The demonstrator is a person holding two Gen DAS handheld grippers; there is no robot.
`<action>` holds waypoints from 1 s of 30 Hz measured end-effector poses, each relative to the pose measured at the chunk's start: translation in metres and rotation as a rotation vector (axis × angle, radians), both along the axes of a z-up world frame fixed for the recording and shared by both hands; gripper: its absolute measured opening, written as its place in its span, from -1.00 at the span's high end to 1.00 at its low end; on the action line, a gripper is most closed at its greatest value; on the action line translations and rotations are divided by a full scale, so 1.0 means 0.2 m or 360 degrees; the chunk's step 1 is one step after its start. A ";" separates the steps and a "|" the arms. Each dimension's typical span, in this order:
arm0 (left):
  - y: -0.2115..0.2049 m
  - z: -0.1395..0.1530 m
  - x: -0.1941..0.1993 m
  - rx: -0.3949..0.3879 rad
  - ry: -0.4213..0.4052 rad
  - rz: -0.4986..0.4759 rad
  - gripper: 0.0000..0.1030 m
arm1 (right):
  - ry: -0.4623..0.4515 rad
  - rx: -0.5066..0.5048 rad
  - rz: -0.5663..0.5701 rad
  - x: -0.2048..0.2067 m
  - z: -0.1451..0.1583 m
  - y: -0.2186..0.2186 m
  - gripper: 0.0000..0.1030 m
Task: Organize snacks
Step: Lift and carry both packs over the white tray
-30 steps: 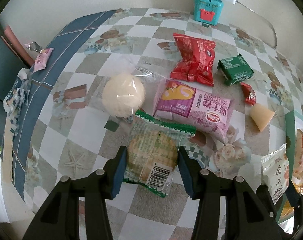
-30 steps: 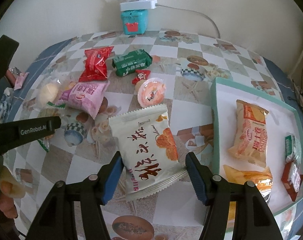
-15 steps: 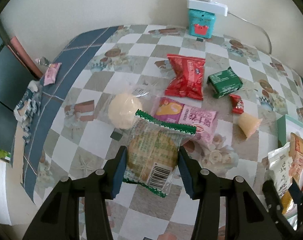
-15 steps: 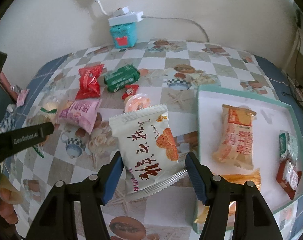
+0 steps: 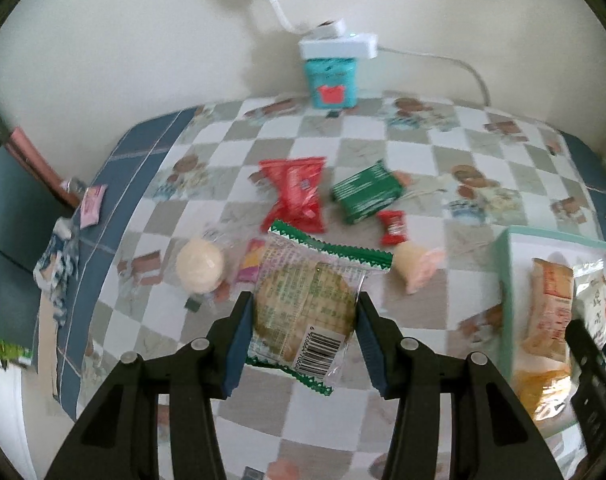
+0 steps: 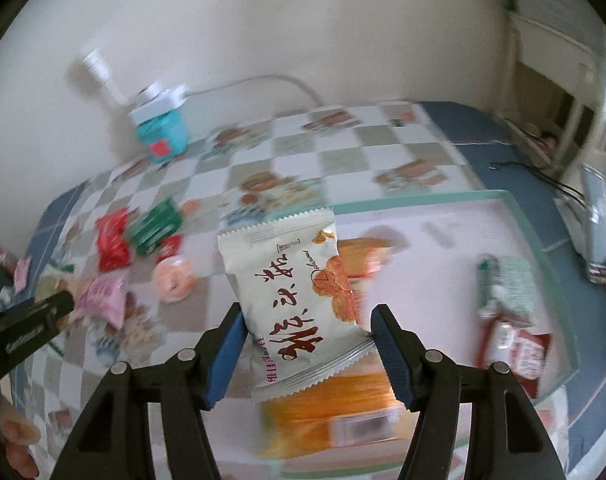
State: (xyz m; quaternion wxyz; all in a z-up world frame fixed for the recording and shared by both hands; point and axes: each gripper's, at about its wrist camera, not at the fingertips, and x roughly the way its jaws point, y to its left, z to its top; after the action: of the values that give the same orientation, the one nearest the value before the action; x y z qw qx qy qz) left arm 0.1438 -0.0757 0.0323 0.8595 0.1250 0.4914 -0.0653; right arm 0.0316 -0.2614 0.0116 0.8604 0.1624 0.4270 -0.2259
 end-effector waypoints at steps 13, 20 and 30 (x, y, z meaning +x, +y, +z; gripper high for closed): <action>-0.49 0.11 -0.21 -0.0045 -0.0117 -0.0375 0.00 | -0.0054 0.0005 -0.0373 -0.27 0.06 -0.44 -0.29; -0.74 0.08 -0.32 -0.0114 -0.0080 -0.0578 0.00 | -0.0074 0.0015 -0.0500 -0.36 0.05 -0.60 -0.29; -0.96 -0.02 -0.37 -0.0172 0.0020 -0.0730 0.00 | -0.0070 0.0079 -0.0558 -0.36 -0.03 -0.73 -0.29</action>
State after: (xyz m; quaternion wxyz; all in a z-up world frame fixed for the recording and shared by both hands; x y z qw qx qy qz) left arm 0.0694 -0.2685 0.0274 0.8245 0.1868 0.4513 -0.2857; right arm -0.0411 -0.4080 0.0050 0.8126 0.2606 0.3786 -0.3583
